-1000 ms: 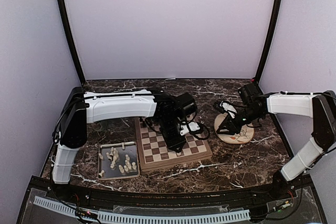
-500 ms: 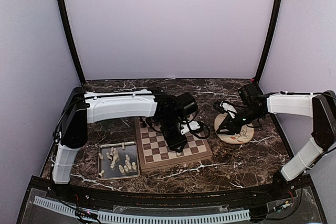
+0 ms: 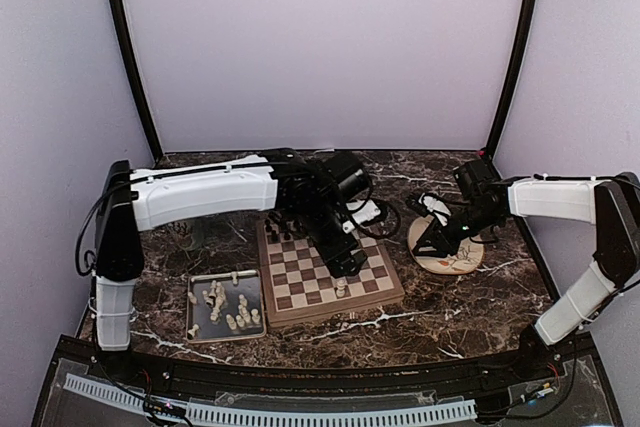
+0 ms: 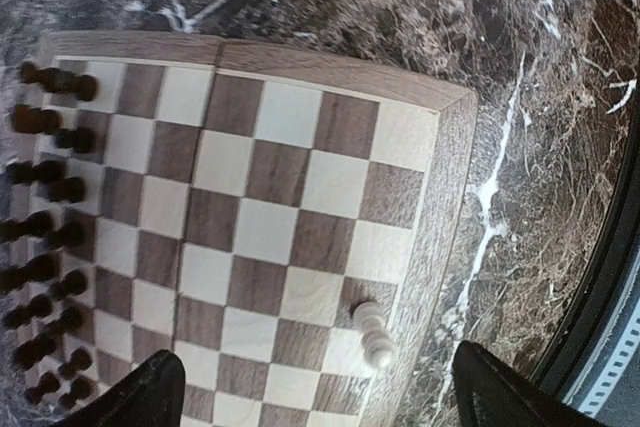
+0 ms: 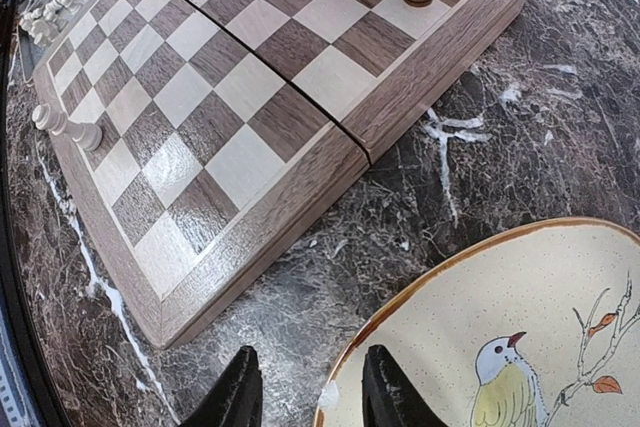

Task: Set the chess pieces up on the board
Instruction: Pick up the pawn from the storage box.

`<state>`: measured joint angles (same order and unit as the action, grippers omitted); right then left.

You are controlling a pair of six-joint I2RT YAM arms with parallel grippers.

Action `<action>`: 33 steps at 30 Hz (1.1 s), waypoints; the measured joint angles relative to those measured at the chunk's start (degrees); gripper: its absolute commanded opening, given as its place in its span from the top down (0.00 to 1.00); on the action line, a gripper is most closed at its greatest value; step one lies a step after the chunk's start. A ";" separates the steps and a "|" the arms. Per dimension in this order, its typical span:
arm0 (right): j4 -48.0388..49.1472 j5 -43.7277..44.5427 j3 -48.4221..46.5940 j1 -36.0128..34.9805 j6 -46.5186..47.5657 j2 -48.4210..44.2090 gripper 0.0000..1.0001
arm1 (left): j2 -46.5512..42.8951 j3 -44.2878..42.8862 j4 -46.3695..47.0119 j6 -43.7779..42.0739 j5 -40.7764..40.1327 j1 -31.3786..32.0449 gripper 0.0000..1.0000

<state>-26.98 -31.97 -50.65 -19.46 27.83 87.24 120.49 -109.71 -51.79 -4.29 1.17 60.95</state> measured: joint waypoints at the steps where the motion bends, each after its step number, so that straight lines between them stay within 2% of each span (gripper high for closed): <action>1: -0.02 -0.11 0.00 0.00 0.00 0.00 0.64 | -2.71 2.40 1.62 1.03 -1.53 -0.11 0.01; 8: -0.04 -0.42 0.00 0.02 0.04 0.37 0.65 | -28.24 23.21 7.89 8.15 -13.14 -2.60 0.01; 13: -0.04 -0.39 0.00 0.02 0.17 0.37 0.64 | -41.90 39.82 9.29 19.58 -19.74 -9.88 0.01; 14: -0.04 -0.37 0.00 0.02 0.20 0.37 0.64 | -42.97 41.75 8.66 21.97 -20.65 -11.69 0.06; 15: -0.04 -0.37 0.00 0.02 0.20 0.37 0.64 | -43.56 43.43 8.17 23.61 -21.03 -13.66 0.14; 17: -0.07 -0.35 0.00 0.02 0.20 0.37 0.65 | -43.89 46.03 8.72 24.13 -20.79 -15.52 0.37; 19: -0.04 -0.33 0.00 0.02 0.20 0.37 0.64 | -44.06 48.83 9.57 23.34 -18.23 -15.50 0.47; 22: -0.04 -0.31 0.00 0.02 0.20 0.37 0.65 | -43.82 51.67 9.94 22.05 -12.46 -15.15 0.54; 27: -0.04 -0.09 0.00 0.02 0.20 0.46 0.64 | -39.52 52.41 10.27 21.51 -3.63 -15.02 0.59; 31: -0.04 0.20 0.00 0.02 0.20 0.70 0.65 | -35.36 53.00 10.97 21.49 -0.13 -15.02 0.65; 33: -0.04 0.31 0.00 0.02 0.20 0.72 0.65 | -33.68 53.00 11.30 21.51 0.85 -15.02 0.66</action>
<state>-27.03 -31.66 -50.65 -19.44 28.03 87.96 86.80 -56.71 -40.49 17.21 2.02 45.93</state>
